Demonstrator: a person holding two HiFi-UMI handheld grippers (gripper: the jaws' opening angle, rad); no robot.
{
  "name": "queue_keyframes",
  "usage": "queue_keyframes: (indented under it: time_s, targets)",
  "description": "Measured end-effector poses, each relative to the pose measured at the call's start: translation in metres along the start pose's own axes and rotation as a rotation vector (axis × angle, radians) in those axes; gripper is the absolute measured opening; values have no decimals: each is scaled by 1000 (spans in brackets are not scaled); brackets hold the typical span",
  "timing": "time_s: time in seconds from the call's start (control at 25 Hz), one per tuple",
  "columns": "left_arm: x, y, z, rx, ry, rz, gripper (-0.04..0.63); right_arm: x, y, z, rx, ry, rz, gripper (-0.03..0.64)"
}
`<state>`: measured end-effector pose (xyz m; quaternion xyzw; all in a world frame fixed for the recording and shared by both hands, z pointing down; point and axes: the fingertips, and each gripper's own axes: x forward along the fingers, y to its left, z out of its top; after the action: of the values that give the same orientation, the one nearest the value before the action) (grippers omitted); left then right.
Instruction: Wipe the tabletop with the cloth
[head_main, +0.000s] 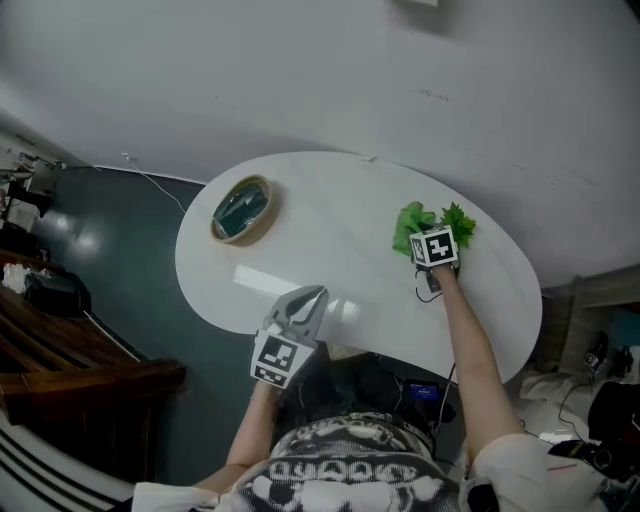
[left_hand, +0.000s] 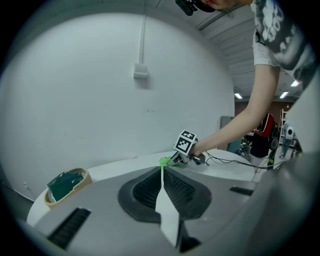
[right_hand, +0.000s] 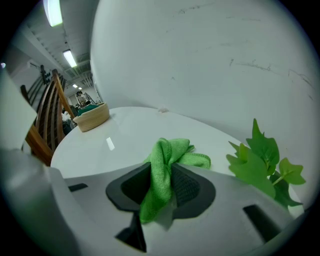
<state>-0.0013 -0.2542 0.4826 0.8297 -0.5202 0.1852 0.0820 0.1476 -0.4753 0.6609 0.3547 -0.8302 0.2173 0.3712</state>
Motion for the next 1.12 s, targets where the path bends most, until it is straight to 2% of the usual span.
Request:
queue_keyframes:
  time_s: [0.16,0.36,0.68,0.92,1.12]
  targets:
    - [-10,12,-3,3,-8,0,14,-6,25,10,-41,-30,24,123]
    - [-32,40,-14,1,-20,-14,14,-6,85,32,-61,-70,57,123]
    - [-81,118,-48,-2,-18,-22,14,27,240,61,-106,-76,186,123]
    - [-121,182,-74,-5,-11,11,14,67,359,81,-145,-55,289,123]
    - [-152,218,-95,-26,-2,47,14,88,451,95,-154,-48,388,123]
